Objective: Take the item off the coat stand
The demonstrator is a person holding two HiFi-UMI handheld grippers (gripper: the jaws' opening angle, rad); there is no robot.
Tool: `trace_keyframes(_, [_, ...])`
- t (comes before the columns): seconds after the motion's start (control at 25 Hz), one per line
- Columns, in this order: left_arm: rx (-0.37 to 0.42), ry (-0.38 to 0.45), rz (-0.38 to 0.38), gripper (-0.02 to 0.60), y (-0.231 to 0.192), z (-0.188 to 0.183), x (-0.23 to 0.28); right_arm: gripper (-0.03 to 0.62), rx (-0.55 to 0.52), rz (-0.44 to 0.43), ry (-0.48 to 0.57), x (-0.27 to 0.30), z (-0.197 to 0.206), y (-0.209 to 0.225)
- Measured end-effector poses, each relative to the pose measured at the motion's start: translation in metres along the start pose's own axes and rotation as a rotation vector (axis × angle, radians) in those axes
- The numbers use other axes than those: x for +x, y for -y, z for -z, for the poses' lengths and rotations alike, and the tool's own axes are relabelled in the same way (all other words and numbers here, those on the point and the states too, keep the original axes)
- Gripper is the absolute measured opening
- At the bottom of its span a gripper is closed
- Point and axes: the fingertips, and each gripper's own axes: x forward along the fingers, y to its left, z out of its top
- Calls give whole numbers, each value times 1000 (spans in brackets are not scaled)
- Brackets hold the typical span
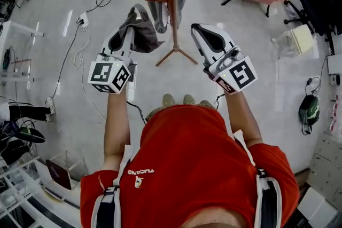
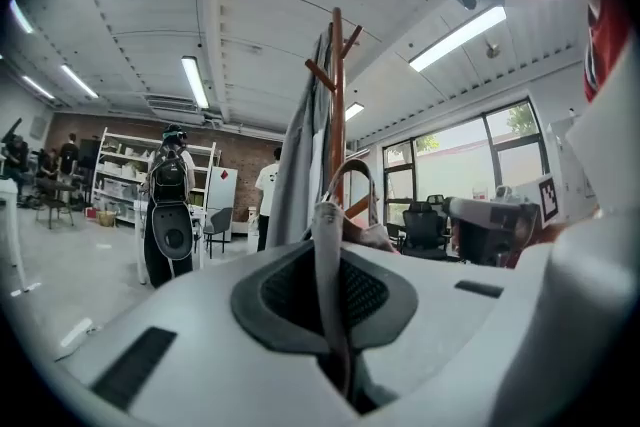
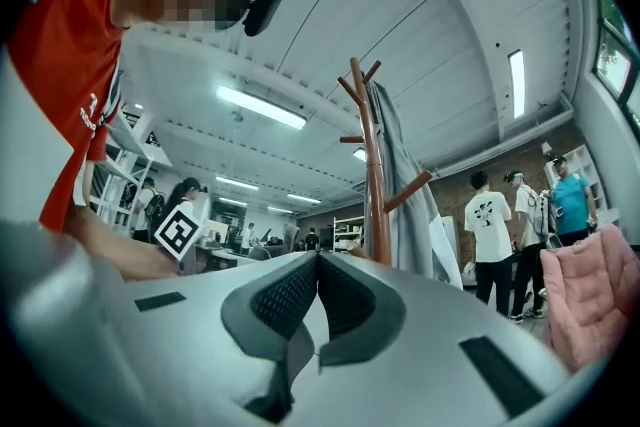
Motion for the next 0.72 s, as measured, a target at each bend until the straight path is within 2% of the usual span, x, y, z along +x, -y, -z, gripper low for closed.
trace_keyframes(0.16, [-25, 32, 17, 17, 30, -23, -17, 25, -1, -8, 26, -4, -11, -3])
trace_keyframes(0.36, [-34, 41, 24, 17, 52, -32, -29, 25, -16, 5, 45, -13, -19, -2])
trace_keyframes(0.72, [-32, 43, 23, 17, 59, -36, -33, 25, -22, 18, 41, -21, -22, -2])
